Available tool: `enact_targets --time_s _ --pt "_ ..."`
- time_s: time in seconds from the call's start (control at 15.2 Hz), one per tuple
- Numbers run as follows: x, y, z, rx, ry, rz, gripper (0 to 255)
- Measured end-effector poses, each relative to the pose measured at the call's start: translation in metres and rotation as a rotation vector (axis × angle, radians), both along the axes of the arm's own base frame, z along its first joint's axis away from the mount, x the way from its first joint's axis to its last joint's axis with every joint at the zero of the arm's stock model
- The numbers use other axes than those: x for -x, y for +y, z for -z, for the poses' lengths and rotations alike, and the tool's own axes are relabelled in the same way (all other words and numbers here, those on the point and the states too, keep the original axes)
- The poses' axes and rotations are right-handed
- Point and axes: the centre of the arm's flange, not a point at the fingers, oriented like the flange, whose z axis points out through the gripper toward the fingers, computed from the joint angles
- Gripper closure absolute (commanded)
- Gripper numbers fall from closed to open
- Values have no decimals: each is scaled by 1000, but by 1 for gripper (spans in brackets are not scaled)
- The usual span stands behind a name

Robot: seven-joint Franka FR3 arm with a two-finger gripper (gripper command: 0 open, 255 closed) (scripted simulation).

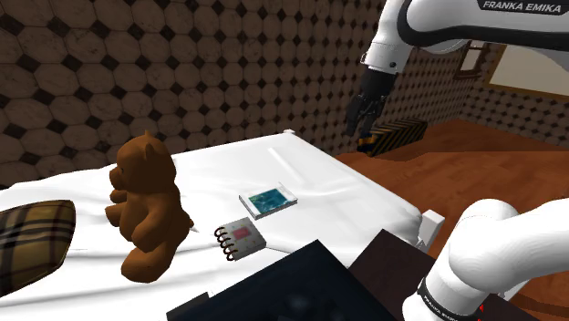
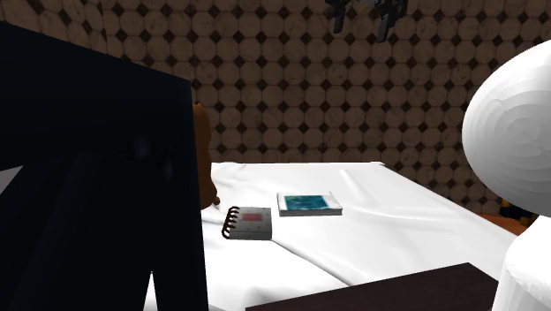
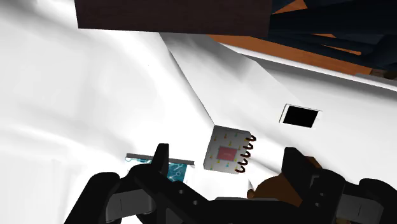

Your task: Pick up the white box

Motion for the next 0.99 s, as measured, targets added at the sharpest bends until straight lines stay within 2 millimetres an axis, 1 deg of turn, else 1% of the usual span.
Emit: enact_targets --time_s 0.07,0.13,0.2,0.26,0.4,0.46,0.59,0.66,0.79,0.92,0.99 --pt "0 0 0 0 0 0 0" --pt "-3 6 4 8 0 3 0" --pt "-6 16 8 19 -1 6 0" --pt "-9 27 16 33 0 12 0" --pt "-18 49 30 63 -1 23 0" --pt "-26 61 36 79 -2 28 0" --pt "-38 81 55 110 -3 40 0" --pt "-44 93 61 126 -4 46 0" --pt "-52 117 80 158 -5 58 0" --pt "-63 134 98 189 -7 71 0" --pt "-69 147 107 205 -8 76 0"
